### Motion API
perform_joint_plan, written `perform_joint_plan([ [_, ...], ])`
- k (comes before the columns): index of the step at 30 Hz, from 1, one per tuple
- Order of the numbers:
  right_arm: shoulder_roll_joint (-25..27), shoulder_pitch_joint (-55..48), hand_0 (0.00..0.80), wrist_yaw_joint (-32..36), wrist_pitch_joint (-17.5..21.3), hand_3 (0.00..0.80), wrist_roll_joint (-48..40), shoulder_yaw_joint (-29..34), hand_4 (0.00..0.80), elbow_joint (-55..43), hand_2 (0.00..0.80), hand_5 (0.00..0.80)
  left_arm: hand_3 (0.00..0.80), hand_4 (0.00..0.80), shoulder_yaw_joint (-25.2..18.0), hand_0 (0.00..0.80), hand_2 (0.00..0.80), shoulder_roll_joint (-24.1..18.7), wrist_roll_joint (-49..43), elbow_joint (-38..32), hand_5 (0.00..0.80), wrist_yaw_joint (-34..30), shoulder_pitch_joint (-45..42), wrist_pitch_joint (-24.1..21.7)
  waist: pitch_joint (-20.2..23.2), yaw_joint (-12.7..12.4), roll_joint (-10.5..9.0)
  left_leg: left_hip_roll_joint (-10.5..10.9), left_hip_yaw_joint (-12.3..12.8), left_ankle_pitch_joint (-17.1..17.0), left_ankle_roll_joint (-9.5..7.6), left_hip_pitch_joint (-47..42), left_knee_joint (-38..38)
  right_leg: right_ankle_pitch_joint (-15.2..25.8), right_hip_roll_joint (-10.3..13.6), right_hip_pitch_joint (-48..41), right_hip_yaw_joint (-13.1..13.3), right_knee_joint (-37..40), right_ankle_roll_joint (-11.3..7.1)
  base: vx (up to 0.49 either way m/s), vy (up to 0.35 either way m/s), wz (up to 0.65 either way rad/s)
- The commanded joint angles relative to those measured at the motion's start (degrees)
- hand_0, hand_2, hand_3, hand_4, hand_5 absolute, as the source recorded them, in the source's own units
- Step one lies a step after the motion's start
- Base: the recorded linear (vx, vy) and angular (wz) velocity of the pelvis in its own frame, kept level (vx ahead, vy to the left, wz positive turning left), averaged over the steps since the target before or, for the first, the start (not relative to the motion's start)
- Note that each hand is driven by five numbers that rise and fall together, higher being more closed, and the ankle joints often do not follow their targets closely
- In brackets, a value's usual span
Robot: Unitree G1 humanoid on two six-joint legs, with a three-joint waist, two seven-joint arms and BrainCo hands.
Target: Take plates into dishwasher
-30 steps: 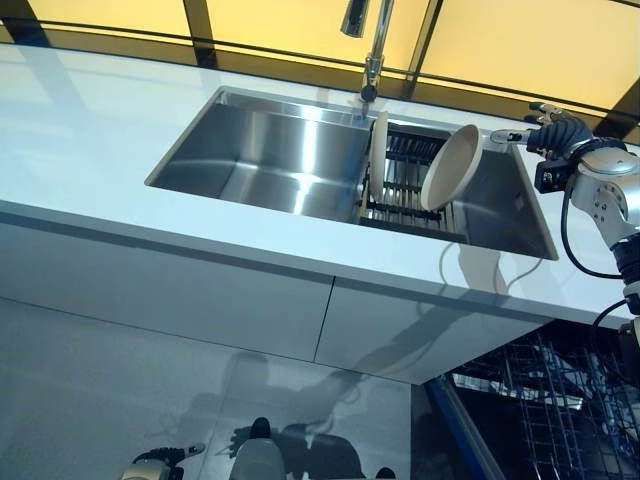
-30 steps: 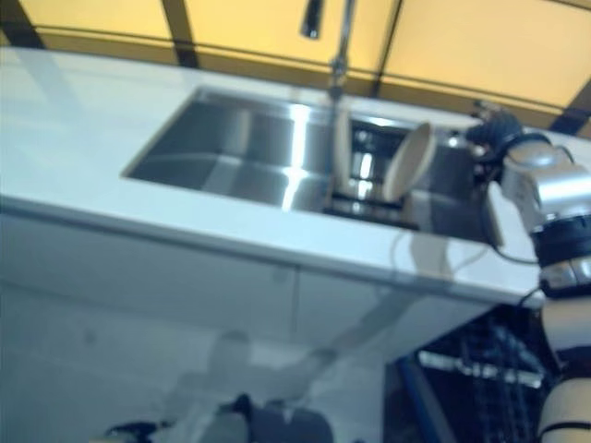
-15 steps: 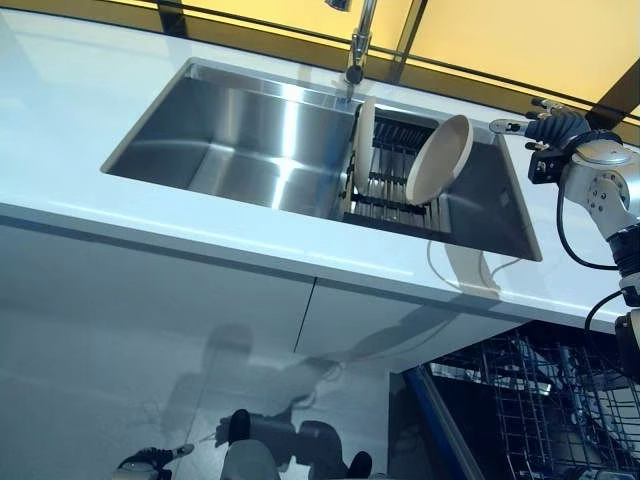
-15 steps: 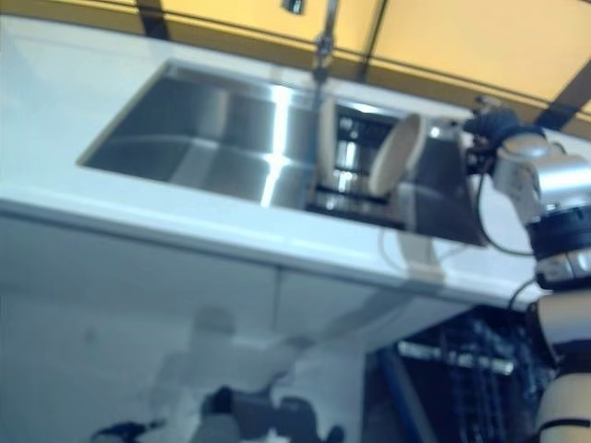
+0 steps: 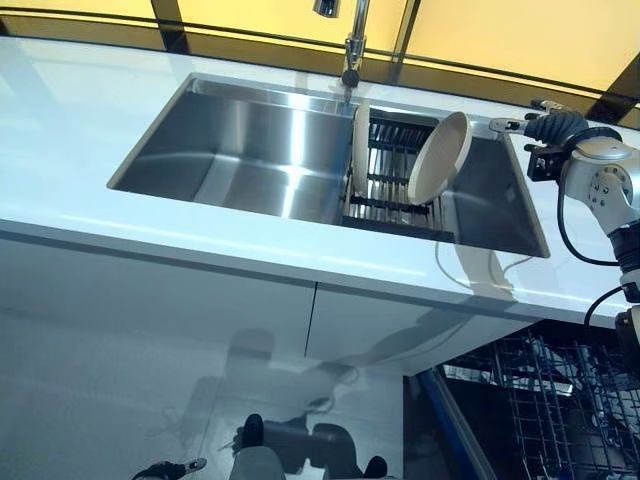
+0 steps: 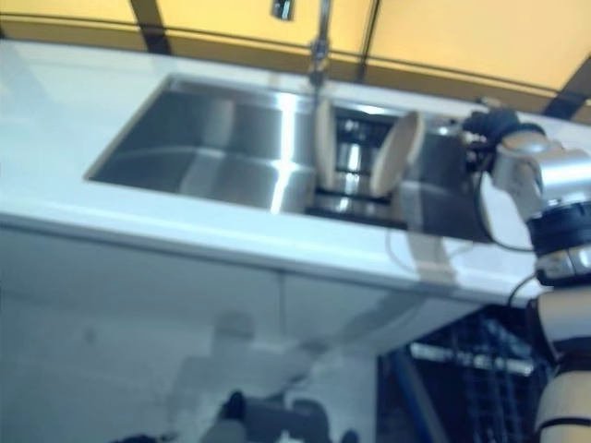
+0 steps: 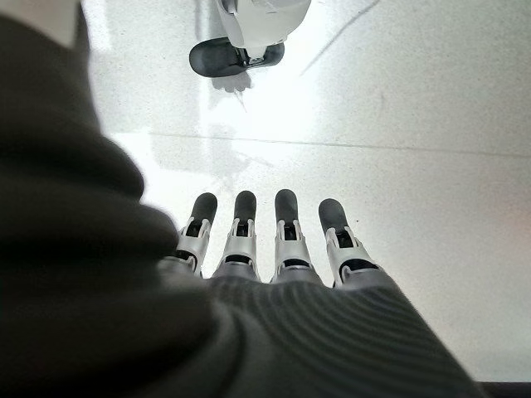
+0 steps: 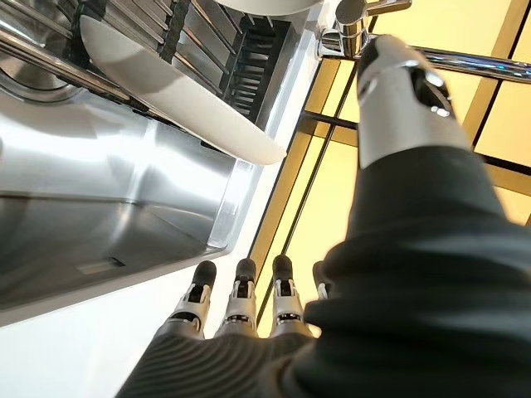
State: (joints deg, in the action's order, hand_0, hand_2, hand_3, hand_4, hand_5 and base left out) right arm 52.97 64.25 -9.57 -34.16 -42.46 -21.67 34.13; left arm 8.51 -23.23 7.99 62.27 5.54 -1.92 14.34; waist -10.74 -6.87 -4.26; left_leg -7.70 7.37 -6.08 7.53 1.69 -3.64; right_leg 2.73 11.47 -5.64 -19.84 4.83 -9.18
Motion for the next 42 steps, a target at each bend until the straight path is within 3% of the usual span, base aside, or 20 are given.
perform_joint_plan([
  [1,1.44,4.99,0.0,-1.91,2.26,0.0,-1.85,-2.11,0.0,-1.12,0.0,0.0,0.0,0.0,3.53,0.0,0.0,-1.79,-1.23,2.13,0.0,0.48,1.0,-0.26,1.08,-0.89,-0.39,-0.37,-0.51,2.11,-1.41,-1.48,-1.36,1.81,2.16,4.29,-0.24,-2.83,-1.75,0.0,0.0,0.0],
  [14,0.01,2.99,0.0,-3.84,3.6,0.0,-5.94,-0.59,0.0,-2.43,0.0,0.0,0.0,0.0,3.87,0.0,0.0,-1.23,-1.01,2.31,0.0,0.82,0.46,-1.04,0.85,-1.18,-0.26,-0.39,-0.66,2.24,-1.1,-1.45,-1.36,1.48,2.23,3.55,-0.87,-2.39,-1.65,0.002,0.001,0.0],
  [42,-1.15,0.5,0.0,-3.08,3.78,0.0,-5.19,0.31,0.0,-4.3,0.0,0.0,0.0,0.0,3.83,0.0,0.0,-1.21,0.18,3.02,0.0,2.04,-0.24,-2.12,-0.22,-2.45,-1.02,0.02,-1.85,2.34,-1.25,-0.91,-1.36,1.14,2.1,2.7,-2.21,-2.25,-1.6,0.003,0.001,0.01],
])
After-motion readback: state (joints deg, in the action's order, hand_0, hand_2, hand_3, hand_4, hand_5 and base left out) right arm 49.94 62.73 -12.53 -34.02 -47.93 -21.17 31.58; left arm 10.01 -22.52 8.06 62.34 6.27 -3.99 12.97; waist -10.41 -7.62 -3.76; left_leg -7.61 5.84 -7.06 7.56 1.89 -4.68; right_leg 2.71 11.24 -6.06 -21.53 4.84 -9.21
